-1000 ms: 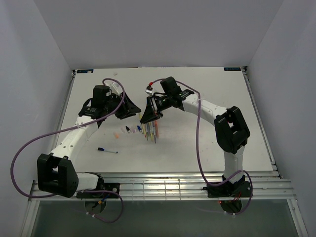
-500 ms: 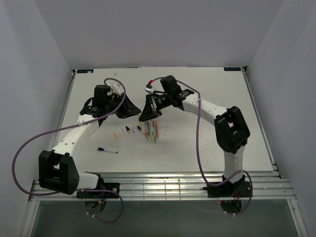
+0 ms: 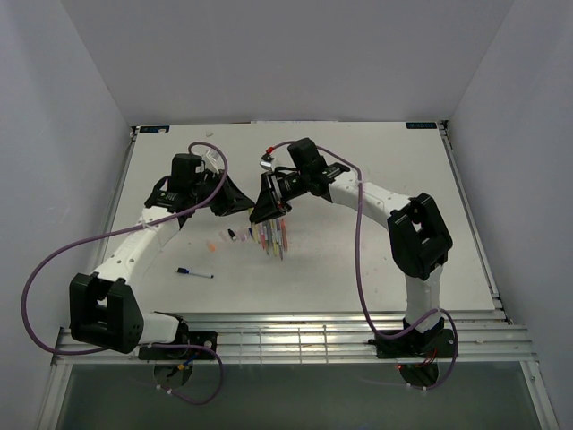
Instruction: Open the pen caps
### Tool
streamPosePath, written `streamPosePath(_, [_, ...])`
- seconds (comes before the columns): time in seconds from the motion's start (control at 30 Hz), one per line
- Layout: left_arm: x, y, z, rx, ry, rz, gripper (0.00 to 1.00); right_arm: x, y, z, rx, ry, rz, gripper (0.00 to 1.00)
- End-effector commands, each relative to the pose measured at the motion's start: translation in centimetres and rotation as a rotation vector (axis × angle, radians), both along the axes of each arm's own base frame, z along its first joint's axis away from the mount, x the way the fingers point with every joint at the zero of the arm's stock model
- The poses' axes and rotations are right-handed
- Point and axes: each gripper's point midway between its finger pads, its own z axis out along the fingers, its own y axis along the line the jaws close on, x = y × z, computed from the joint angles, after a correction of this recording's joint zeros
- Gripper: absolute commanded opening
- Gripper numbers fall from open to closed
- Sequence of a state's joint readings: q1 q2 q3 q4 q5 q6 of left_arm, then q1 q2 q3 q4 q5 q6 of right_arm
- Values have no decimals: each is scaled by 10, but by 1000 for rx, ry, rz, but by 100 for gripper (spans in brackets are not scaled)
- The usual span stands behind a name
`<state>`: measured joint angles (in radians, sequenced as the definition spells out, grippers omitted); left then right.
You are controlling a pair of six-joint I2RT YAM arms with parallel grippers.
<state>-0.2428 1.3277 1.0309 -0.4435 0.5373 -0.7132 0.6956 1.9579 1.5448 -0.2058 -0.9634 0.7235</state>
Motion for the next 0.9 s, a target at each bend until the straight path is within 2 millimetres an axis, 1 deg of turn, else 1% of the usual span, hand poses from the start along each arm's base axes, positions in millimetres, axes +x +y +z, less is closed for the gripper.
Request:
streamPosePath(0.0, [3, 8, 17, 33, -32, 50, 0, -4, 6, 18, 44, -46, 37, 30])
streamPosePath(0.1, [5, 11, 19, 43, -13, 76, 0, -5, 8, 9, 13, -49, 36, 9])
streamPosePath(0.13, [5, 11, 17, 45, -1, 79, 0, -5, 9, 7, 1, -53, 37, 8])
streamPosePath(0.2, [7, 12, 17, 51, 19, 92, 0, -5, 8, 3, -29, -76, 43, 8])
streamPosePath(0.23, [6, 16, 12, 76, 50, 110, 0, -2, 8, -3, -63, -99, 25, 8])
streamPosePath(0.27, [11, 17, 20, 86, 43, 125, 0, 0, 6, -7, -97, -122, 13, 8])
streamPosePath(0.3, [17, 20, 16, 113, 55, 133, 0, -3, -1, -17, -153, -144, 25, 8])
streamPosePath(0.33, [16, 24, 14, 143, 84, 141, 0, 3, -1, -20, -203, -200, 2, 8])
streamPosePath(0.37, [24, 28, 15, 172, 82, 161, 0, 4, -5, -27, -251, -226, 0, 8])
streamPosePath(0.4, [39, 29, 26, 183, 64, 174, 0, 12, -11, -36, -314, -296, -11, 8])
streamPosePath(0.43, [42, 33, 28, 204, 74, 184, 0, 5, -15, -41, -362, -304, 6, 8])
streamPosePath(0.47, [51, 37, 32, 224, 65, 210, 0, 5, -19, -45, -395, -325, 5, 8])
streamPosePath(0.5, [66, 40, 44, 225, 40, 233, 0, 8, -25, -52, -442, -352, -10, 8])
streamPosePath(0.57, [77, 47, 48, 241, 51, 268, 0, 2, -32, -60, -492, -389, 3, 8])
streamPosePath(0.6, [84, 54, 51, 252, 48, 298, 0, 2, -36, -63, -520, -408, -1, 8])
streamPosePath(0.63, [91, 55, 55, 254, 46, 308, 0, -1, -37, -65, -527, -420, 13, 8])
streamPosePath(0.7, [96, 59, 55, 251, 52, 320, 0, -4, -43, -71, -552, -417, 21, 8])
streamPosePath(0.77, [96, 60, 49, 256, 64, 320, 0, -5, -45, -73, -555, -416, 27, 8])
streamPosePath(0.8, [94, 61, 48, 256, 63, 321, 0, -10, -42, -70, -526, -398, 46, 8])
streamPosePath(0.83, [94, 61, 41, 250, 65, 316, 0, -15, -39, -68, -501, -380, 65, 8])
streamPosePath(0.87, [91, 58, 46, 226, 40, 302, 0, -20, -34, -63, -455, -364, 87, 8])
